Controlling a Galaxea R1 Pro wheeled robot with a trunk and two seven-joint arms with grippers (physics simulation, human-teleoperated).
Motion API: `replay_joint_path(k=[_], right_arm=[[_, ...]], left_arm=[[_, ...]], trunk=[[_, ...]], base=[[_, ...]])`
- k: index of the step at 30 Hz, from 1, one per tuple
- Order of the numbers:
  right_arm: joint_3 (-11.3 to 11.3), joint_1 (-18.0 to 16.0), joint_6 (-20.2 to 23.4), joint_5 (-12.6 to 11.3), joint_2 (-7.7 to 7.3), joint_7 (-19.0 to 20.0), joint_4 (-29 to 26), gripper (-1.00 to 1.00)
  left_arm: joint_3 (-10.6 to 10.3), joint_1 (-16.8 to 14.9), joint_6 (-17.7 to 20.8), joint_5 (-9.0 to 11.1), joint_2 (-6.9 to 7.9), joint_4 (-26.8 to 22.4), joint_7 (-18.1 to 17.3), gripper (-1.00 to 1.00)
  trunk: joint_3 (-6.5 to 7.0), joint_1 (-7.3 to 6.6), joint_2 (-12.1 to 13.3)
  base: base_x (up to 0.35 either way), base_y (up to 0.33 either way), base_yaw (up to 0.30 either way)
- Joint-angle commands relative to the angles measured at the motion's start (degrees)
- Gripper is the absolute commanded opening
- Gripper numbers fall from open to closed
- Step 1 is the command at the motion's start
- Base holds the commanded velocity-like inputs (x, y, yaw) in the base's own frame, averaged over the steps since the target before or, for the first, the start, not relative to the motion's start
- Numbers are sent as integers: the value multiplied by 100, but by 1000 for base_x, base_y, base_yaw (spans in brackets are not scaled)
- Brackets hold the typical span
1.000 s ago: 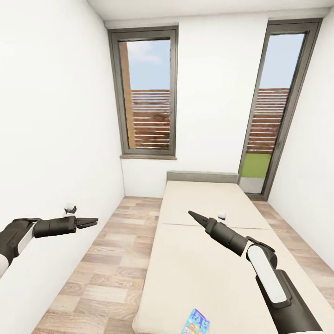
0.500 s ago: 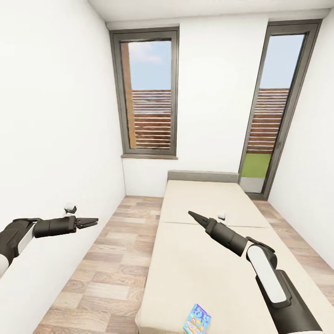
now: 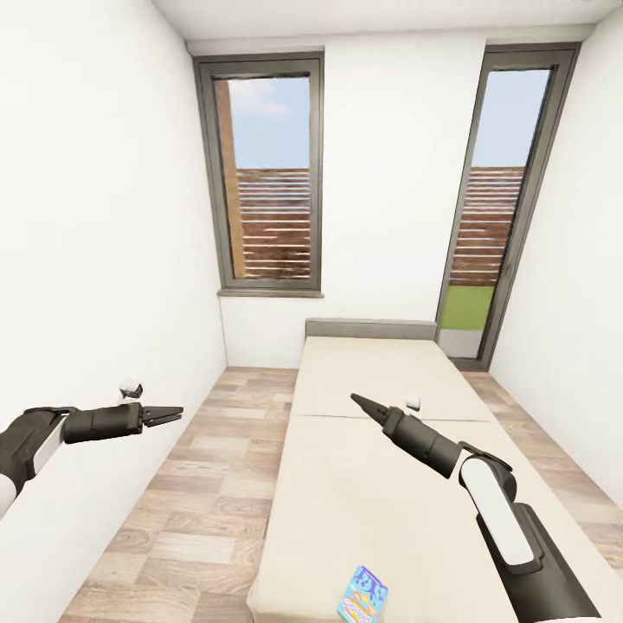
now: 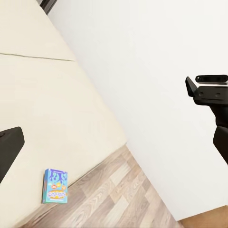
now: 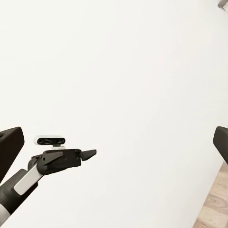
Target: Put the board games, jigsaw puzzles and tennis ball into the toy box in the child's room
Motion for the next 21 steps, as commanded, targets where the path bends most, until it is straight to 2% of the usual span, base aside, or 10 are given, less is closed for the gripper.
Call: replay_joint_path(k=[1, 21], right_arm=[[3, -1, 25, -22, -4, 0, 0, 100], [-4, 1, 23, -22, -9, 1, 0, 100]], left_arm=[[-37, -3, 60, 35, 7, 2, -15, 100], [-37, -3, 60, 35, 7, 2, -14, 100]], trunk=[[-3, 3, -5], [-3, 3, -5]], base=[[0, 8, -4], [0, 8, 0]])
